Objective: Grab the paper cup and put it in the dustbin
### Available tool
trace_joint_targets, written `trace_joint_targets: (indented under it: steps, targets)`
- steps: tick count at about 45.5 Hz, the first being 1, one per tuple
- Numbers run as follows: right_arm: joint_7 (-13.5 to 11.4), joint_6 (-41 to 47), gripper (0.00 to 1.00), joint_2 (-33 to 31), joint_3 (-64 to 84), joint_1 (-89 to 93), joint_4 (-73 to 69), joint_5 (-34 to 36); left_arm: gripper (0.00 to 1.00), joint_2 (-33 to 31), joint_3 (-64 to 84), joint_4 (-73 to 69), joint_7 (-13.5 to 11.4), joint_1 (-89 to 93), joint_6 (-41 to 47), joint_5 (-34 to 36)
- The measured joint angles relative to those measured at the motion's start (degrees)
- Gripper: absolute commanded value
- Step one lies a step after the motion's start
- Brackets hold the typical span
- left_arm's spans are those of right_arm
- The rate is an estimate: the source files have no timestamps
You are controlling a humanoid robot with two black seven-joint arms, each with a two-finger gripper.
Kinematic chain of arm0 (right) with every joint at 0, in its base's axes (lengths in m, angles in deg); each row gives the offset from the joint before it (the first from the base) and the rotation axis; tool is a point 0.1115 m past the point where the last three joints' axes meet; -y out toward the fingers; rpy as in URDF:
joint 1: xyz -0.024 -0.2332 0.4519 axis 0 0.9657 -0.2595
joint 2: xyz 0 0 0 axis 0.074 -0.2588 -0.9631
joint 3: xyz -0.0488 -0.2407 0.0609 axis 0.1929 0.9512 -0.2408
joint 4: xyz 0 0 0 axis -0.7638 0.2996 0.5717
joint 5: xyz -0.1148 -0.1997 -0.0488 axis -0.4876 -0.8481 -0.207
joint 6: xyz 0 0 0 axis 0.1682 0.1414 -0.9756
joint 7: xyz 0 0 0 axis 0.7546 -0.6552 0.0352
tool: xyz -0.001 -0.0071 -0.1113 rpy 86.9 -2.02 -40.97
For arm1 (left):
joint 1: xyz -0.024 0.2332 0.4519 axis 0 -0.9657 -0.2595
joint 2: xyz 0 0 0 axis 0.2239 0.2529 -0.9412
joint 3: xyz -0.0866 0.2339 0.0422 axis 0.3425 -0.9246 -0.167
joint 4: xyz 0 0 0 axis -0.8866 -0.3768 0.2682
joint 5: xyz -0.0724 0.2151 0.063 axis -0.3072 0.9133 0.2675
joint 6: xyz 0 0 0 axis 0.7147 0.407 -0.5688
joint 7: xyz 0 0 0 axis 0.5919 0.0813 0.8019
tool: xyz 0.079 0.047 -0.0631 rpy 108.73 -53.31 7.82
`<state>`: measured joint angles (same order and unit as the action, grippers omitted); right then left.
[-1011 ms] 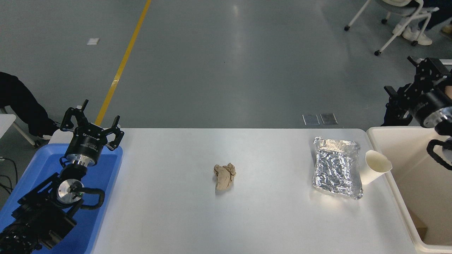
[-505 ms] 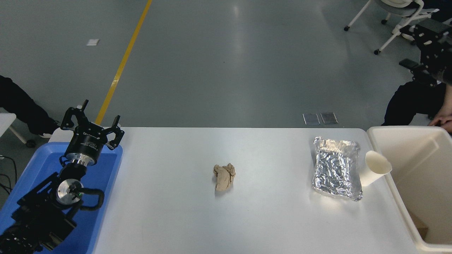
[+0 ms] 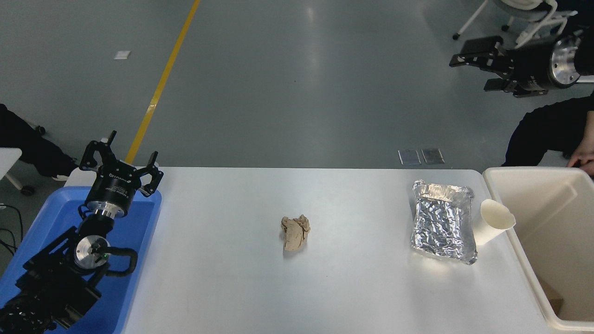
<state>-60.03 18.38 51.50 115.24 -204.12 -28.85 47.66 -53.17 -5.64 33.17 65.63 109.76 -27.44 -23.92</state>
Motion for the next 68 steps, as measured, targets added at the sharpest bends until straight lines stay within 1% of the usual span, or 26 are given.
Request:
trace_joint_targets:
  steps: [11,22,32,45,54,60,68]
  targets:
    - [0.0,7.6,1.0,4.1,7.7,-6.6,-5.5,1.4,0.99,0.0,0.0,0.0,0.0,0.0,0.0,0.0]
    - [-0.2,12.5,1.0,4.8,11.5,-11.8,-12.8,1.7,0.99,0.0,0.0,0.0,0.0,0.0,0.1,0.0]
    - [-0.2,14.9,1.0,4.8,12.3,-15.3,-19.7,1.7,0.99,0.0,0.0,0.0,0.0,0.0,0.1,0.0]
    - [-0.3,15.8,1.0,5.0,12.6,-15.5,-22.2,1.4,0.99,0.0,0.0,0.0,0.0,0.0,0.1,0.0]
    - [-0.4,11.8,1.0,4.8,14.3,-11.7,-22.2,-0.4,0.99,0.0,0.0,0.0,0.0,0.0,0.1,0.0]
    - [-0.4,6.1,1.0,4.7,15.8,-6.7,-20.1,-1.3,0.99,0.0,-0.1,0.0,0.0,0.0,0.1,0.0]
    - [-0.4,-2.2,1.0,3.9,18.2,3.1,-13.6,-1.4,0.99,0.0,-0.1,0.0,0.0,0.0,0.1,0.0]
